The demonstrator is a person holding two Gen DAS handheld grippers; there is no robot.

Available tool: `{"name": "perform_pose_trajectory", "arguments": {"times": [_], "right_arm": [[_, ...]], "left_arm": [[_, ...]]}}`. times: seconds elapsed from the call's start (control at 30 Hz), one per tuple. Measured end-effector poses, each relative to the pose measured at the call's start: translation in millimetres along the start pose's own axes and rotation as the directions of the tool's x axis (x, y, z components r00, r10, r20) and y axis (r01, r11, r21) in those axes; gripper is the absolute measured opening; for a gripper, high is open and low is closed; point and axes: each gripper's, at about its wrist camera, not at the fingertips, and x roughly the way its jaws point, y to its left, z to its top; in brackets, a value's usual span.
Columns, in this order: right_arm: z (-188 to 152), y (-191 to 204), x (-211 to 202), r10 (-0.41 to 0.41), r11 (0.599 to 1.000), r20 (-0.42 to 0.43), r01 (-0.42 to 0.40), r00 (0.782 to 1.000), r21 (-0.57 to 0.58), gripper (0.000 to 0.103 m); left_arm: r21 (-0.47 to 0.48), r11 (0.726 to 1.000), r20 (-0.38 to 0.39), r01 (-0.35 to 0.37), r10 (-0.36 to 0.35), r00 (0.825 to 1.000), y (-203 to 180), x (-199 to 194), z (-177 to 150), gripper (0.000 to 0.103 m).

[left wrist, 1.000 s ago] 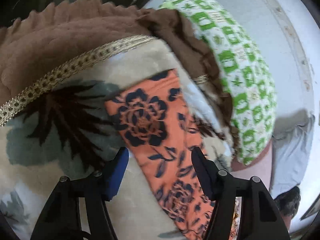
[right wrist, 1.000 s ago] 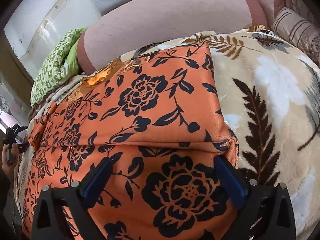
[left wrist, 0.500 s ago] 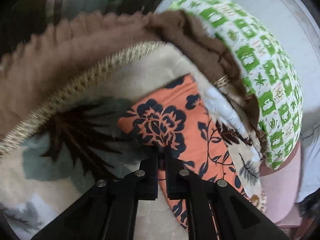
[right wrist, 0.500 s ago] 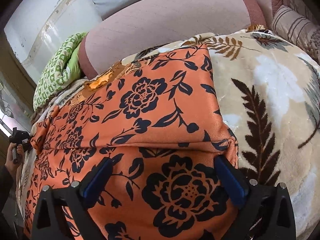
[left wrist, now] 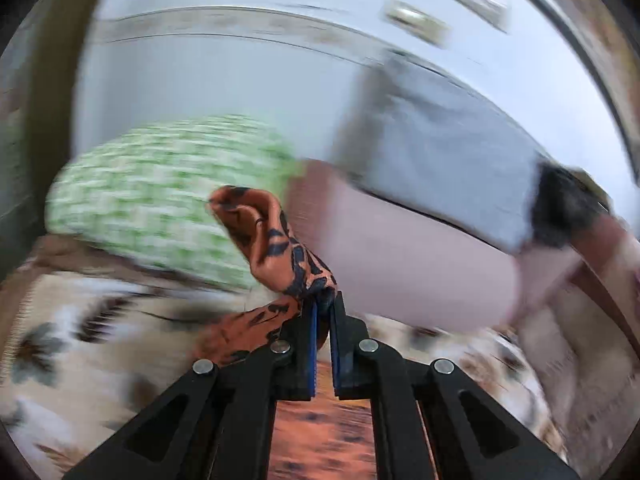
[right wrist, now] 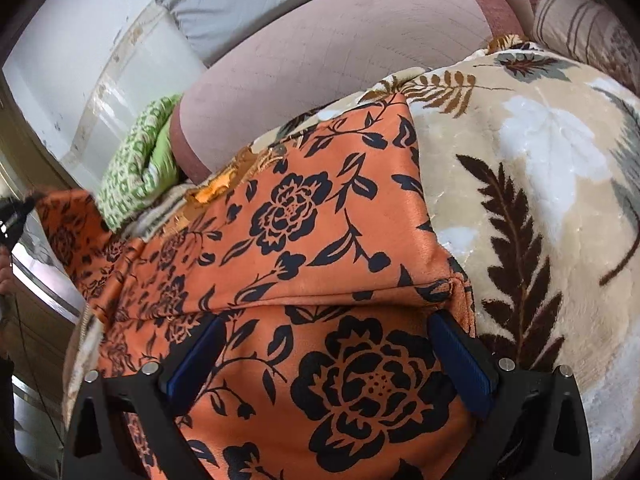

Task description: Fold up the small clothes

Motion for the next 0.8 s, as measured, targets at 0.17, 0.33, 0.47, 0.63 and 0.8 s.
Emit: {"name": "perform_pose_trajectory", "arguments": {"times": [0.17, 0.33, 0.47, 0.63, 0.8], "right_arm": [[-1, -7, -5, 0.055, 0.998, 0.026, -0.056, 0.998, 0.037, 0.102], [-1, -10, -8, 0.077, 0.996, 0.037, -0.079, 0.996, 0.051, 0.102], [-1, -14, -10, 0.094, 0.993, 0.045, -0.097, 0.995, 0.062, 0.102], [2, -14, -11, 0.099, 0.992, 0.046, -0.102, 0.994, 0.067, 0.102], [5, -11, -27, 0.13, 0.978, 0.026, -0.133, 0.991, 0.158, 0.102]], "left_arm": [[0.11, 0.983, -0.17, 0.148, -0.128, 0.977, -114, 49, -80, 0.005], [0.167, 0.975, -0.453, 0.15, -0.059, 0.889, -156, 140, -179, 0.021], [0.143, 0.982, -0.571, 0.123, -0.02, 0.821, -139, 155, -210, 0.038], [0.119, 0.987, -0.389, 0.109, -0.055, 0.92, -95, 70, -151, 0.069], [0.157, 0.974, -0.269, -0.162, 0.2, 0.942, 0, 14, -149, 0.077]]}}
